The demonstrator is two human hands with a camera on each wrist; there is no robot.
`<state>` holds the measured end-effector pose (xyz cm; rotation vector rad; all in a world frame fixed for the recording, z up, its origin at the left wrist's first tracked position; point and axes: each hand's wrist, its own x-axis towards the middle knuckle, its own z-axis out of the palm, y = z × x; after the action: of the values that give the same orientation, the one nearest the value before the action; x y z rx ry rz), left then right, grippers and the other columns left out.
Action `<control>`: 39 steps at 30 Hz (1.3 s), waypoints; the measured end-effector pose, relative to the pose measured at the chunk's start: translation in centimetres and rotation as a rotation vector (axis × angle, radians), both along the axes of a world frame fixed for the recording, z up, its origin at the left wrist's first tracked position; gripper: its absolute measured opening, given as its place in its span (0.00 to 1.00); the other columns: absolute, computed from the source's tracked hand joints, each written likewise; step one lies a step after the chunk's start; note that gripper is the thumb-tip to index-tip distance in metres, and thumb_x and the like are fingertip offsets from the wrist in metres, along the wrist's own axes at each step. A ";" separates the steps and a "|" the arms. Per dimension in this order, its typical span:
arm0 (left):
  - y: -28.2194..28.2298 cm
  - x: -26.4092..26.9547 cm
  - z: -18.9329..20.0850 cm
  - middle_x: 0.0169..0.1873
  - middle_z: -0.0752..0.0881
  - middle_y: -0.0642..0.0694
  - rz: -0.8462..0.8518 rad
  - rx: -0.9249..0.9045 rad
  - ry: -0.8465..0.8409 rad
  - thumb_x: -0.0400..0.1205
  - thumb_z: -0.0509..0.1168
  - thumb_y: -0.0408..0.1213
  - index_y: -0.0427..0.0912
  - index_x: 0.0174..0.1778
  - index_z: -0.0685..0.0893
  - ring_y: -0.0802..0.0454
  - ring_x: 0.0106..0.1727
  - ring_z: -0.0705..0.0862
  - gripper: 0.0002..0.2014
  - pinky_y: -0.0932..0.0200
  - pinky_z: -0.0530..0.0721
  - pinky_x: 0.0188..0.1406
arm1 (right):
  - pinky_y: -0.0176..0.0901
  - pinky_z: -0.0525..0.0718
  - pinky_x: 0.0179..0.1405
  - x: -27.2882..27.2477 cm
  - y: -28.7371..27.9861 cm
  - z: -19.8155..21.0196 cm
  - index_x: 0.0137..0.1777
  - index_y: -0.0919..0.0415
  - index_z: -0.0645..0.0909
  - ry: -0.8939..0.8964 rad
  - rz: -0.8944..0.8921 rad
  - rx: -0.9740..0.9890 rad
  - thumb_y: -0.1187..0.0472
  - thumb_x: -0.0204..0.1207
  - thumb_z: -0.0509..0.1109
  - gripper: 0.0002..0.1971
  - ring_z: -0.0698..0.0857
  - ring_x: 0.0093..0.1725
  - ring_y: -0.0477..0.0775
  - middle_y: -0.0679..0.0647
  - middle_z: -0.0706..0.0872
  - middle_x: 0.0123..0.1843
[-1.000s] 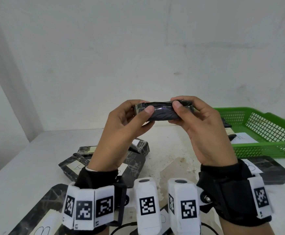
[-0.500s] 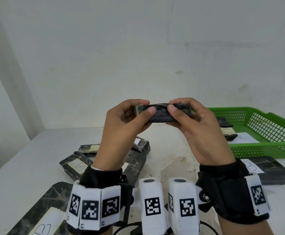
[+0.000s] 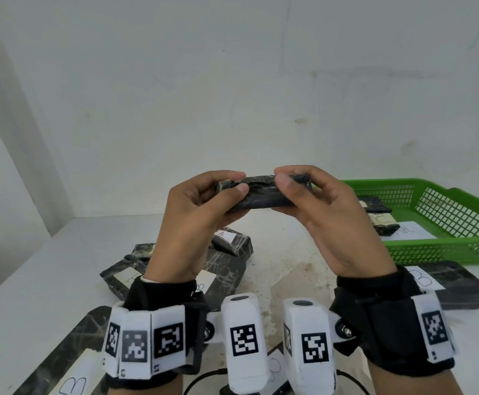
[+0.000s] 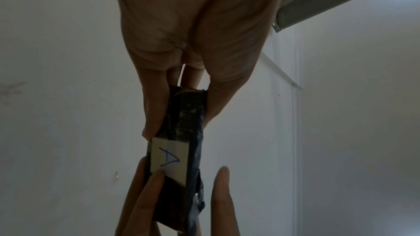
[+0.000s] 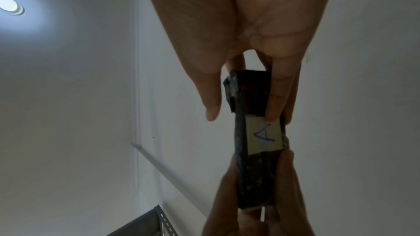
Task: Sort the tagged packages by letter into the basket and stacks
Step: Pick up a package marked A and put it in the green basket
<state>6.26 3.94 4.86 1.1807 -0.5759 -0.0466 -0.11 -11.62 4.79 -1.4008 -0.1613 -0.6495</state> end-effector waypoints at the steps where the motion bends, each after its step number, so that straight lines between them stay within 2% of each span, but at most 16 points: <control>1: 0.1 0.1 0.0 0.37 0.91 0.43 0.002 -0.003 0.005 0.79 0.68 0.24 0.35 0.48 0.88 0.52 0.39 0.90 0.06 0.60 0.89 0.42 | 0.40 0.88 0.51 0.0 0.0 0.0 0.47 0.60 0.87 0.005 0.010 0.012 0.54 0.66 0.73 0.13 0.89 0.49 0.47 0.49 0.91 0.45; 4: 0.1 0.1 0.0 0.38 0.90 0.42 0.000 -0.003 0.002 0.80 0.68 0.26 0.34 0.49 0.88 0.52 0.40 0.89 0.05 0.59 0.89 0.43 | 0.40 0.88 0.48 0.0 0.2 0.0 0.48 0.61 0.87 -0.013 -0.034 -0.011 0.62 0.77 0.69 0.06 0.90 0.48 0.47 0.51 0.92 0.45; 6: 0.0 -0.1 0.1 0.41 0.90 0.41 -0.029 -0.009 -0.008 0.78 0.70 0.31 0.33 0.51 0.88 0.52 0.44 0.89 0.08 0.59 0.89 0.45 | 0.40 0.87 0.47 0.1 0.1 -0.2 0.49 0.62 0.87 -0.030 -0.072 -0.033 0.66 0.81 0.67 0.07 0.90 0.48 0.49 0.54 0.92 0.46; 8: 0.1 -0.2 0.1 0.44 0.90 0.39 -0.083 -0.020 -0.014 0.75 0.73 0.35 0.33 0.53 0.88 0.50 0.47 0.89 0.13 0.58 0.89 0.48 | 0.39 0.87 0.46 0.0 -0.1 0.0 0.49 0.62 0.87 -0.037 -0.075 -0.015 0.65 0.81 0.67 0.07 0.90 0.48 0.49 0.53 0.91 0.45; 10: 0.2 -0.1 0.2 0.43 0.90 0.40 -0.102 -0.031 -0.023 0.75 0.74 0.34 0.35 0.52 0.88 0.49 0.47 0.89 0.11 0.57 0.89 0.49 | 0.38 0.87 0.45 -0.2 -0.2 0.2 0.48 0.62 0.87 -0.040 -0.047 0.013 0.59 0.77 0.68 0.08 0.89 0.47 0.47 0.51 0.91 0.44; 13: 0.4 0.1 0.1 0.40 0.91 0.42 -0.087 -0.041 -0.030 0.74 0.73 0.32 0.35 0.49 0.89 0.50 0.45 0.90 0.09 0.58 0.89 0.47 | 0.39 0.88 0.47 -0.4 -0.1 0.6 0.47 0.63 0.86 -0.020 0.009 0.044 0.49 0.68 0.69 0.17 0.88 0.47 0.49 0.52 0.90 0.42; 18: 0.5 0.0 0.1 0.48 0.88 0.38 -0.096 -0.017 -0.061 0.73 0.69 0.32 0.38 0.51 0.88 0.49 0.48 0.89 0.11 0.59 0.88 0.52 | 0.49 0.87 0.57 -0.1 0.6 0.3 0.44 0.61 0.84 -0.041 -0.036 0.062 0.55 0.74 0.71 0.09 0.87 0.47 0.52 0.51 0.90 0.43; 21: 0.3 -0.1 0.3 0.47 0.88 0.42 -0.139 -0.043 -0.028 0.75 0.68 0.36 0.39 0.59 0.85 0.52 0.49 0.88 0.16 0.59 0.87 0.54 | 0.47 0.85 0.56 -0.2 0.4 0.5 0.52 0.61 0.83 -0.014 0.005 0.085 0.64 0.82 0.68 0.04 0.86 0.46 0.51 0.55 0.88 0.43; 23: 0.1 -0.1 0.4 0.44 0.87 0.46 -0.146 -0.083 0.034 0.76 0.68 0.42 0.40 0.64 0.82 0.52 0.48 0.87 0.20 0.58 0.88 0.55 | 0.45 0.86 0.55 -0.4 0.2 0.7 0.60 0.61 0.80 0.001 0.041 0.131 0.68 0.82 0.65 0.09 0.86 0.45 0.51 0.56 0.87 0.41; 26: -0.2 0.0 0.4 0.47 0.87 0.42 -0.127 -0.081 0.142 0.78 0.71 0.48 0.36 0.60 0.83 0.48 0.49 0.89 0.21 0.53 0.90 0.54 | 0.43 0.86 0.56 -0.5 0.1 0.9 0.66 0.64 0.78 -0.004 0.043 0.164 0.70 0.81 0.65 0.15 0.87 0.46 0.49 0.54 0.89 0.43; 29: -0.4 0.1 0.1 0.45 0.91 0.42 -0.110 -0.043 0.136 0.81 0.64 0.42 0.35 0.52 0.87 0.49 0.48 0.90 0.14 0.57 0.91 0.45 | 0.46 0.86 0.62 -0.5 0.2 0.9 0.68 0.66 0.79 0.027 0.010 0.158 0.70 0.80 0.66 0.17 0.88 0.50 0.48 0.54 0.90 0.49; 31: -0.4 0.2 -0.1 0.41 0.92 0.44 -0.062 -0.031 0.093 0.85 0.62 0.32 0.37 0.50 0.88 0.51 0.44 0.90 0.09 0.59 0.90 0.41 | 0.49 0.85 0.65 -0.5 0.2 0.9 0.67 0.64 0.81 0.065 0.019 0.138 0.63 0.77 0.70 0.18 0.88 0.52 0.48 0.54 0.89 0.51; 33: -0.3 0.3 -0.1 0.40 0.91 0.42 -0.035 -0.010 0.048 0.85 0.62 0.28 0.37 0.49 0.89 0.50 0.42 0.90 0.10 0.57 0.90 0.42 | 0.43 0.87 0.60 -0.6 0.1 0.8 0.62 0.60 0.83 0.115 0.058 0.105 0.51 0.70 0.70 0.22 0.89 0.51 0.44 0.49 0.92 0.48; 35: -0.1 0.4 -0.2 0.41 0.91 0.41 -0.025 0.016 -0.002 0.85 0.62 0.27 0.38 0.49 0.89 0.48 0.44 0.89 0.10 0.54 0.91 0.44 | 0.38 0.89 0.50 -0.6 0.0 0.8 0.52 0.59 0.85 0.145 0.092 0.107 0.47 0.69 0.66 0.19 0.91 0.47 0.43 0.48 0.93 0.43; 37: 0.0 0.3 -0.1 0.42 0.91 0.41 -0.043 0.035 -0.028 0.84 0.62 0.27 0.38 0.50 0.89 0.48 0.44 0.89 0.10 0.54 0.90 0.45 | 0.40 0.90 0.43 -0.4 -0.2 0.6 0.47 0.63 0.86 0.168 0.069 0.114 0.50 0.75 0.66 0.16 0.91 0.44 0.47 0.53 0.93 0.42; 39: -0.1 0.0 -0.1 0.42 0.91 0.42 -0.055 0.033 -0.044 0.84 0.63 0.28 0.38 0.52 0.89 0.49 0.44 0.89 0.09 0.55 0.90 0.46 | 0.48 0.91 0.46 -0.2 -0.3 0.3 0.48 0.66 0.87 0.161 -0.011 0.085 0.57 0.80 0.67 0.12 0.91 0.46 0.53 0.60 0.92 0.45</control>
<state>6.26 3.86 4.80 1.2002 -0.6486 -0.0776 -0.30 -11.93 5.12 -1.3658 0.0021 -0.5434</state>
